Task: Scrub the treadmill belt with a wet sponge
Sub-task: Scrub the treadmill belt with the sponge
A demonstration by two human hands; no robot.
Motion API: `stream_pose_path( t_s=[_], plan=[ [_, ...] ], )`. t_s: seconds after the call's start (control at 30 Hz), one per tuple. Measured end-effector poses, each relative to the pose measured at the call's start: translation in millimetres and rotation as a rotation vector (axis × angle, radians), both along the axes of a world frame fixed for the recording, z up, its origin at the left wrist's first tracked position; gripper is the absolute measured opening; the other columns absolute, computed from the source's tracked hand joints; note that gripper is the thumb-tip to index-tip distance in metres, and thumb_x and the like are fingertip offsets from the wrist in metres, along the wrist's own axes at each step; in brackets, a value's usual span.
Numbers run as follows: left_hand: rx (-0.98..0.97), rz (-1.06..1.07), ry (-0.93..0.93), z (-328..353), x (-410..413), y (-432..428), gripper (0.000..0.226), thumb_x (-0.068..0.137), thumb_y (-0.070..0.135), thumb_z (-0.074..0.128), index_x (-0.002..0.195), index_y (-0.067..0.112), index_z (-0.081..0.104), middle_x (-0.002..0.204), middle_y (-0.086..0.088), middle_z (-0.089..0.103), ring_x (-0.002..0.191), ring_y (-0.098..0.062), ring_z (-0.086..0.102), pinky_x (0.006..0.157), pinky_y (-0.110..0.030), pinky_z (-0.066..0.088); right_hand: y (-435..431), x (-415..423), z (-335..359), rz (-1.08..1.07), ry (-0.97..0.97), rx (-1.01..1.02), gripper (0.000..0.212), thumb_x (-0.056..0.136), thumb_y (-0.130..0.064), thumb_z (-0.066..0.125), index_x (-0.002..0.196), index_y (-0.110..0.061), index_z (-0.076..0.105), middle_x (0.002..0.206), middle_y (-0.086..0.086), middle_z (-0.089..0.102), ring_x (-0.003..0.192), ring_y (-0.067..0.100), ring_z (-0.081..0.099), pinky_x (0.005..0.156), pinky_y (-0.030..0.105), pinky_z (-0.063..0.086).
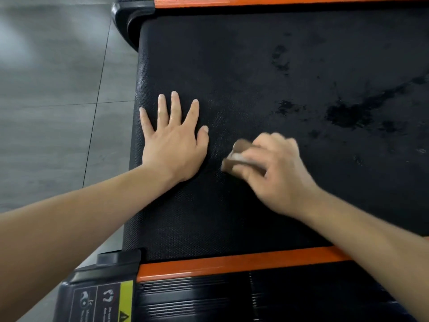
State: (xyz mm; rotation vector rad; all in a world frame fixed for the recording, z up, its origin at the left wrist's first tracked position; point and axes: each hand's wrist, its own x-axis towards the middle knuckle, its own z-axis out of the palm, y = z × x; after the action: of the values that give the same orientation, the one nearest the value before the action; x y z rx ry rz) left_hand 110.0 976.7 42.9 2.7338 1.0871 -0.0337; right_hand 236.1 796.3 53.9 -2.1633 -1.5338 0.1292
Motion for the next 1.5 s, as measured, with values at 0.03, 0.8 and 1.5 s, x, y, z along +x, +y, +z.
stream_pose_path(
  t_s=[0.03,0.8,1.5],
  plan=[
    [0.001,0.002,0.0,-0.2,0.3,0.4,0.063,0.105,0.051,0.019,0.163,0.03,0.007,0.172,-0.011,-0.005,0.157,-0.032,-0.014,0.123,-0.062,-0.01,-4.2,-2.7,-0.9,0.049,0.027,0.004,0.034,0.092,-0.051,0.052,0.095,-0.028,0.077,0.086,-0.007,0.054,0.084,0.018,0.049,0.079,0.039,0.033],
    [0.01,-0.137,-0.025,1.2,27.8,37.7,0.064,0.105,0.049,0.021,0.164,0.027,0.012,0.173,-0.004,-0.003,0.158,-0.025,-0.012,0.125,-0.054,-0.009,51.0,47.9,0.7,0.011,0.033,-0.007,0.032,0.09,-0.053,0.048,0.094,-0.033,0.074,0.088,-0.012,0.052,0.088,0.016,0.049,0.083,0.039,0.03],
    [0.046,-0.24,0.011,4.0,39.7,69.5,0.088,0.087,0.076,0.011,0.163,0.03,0.013,0.172,-0.007,-0.003,0.158,-0.028,-0.011,0.125,-0.055,-0.008,102.6,84.1,-0.3,-0.094,0.005,0.033,0.019,0.092,-0.047,0.054,0.084,-0.034,0.065,0.085,-0.007,0.053,0.089,0.019,0.05,0.086,0.042,0.033]
  ],
)
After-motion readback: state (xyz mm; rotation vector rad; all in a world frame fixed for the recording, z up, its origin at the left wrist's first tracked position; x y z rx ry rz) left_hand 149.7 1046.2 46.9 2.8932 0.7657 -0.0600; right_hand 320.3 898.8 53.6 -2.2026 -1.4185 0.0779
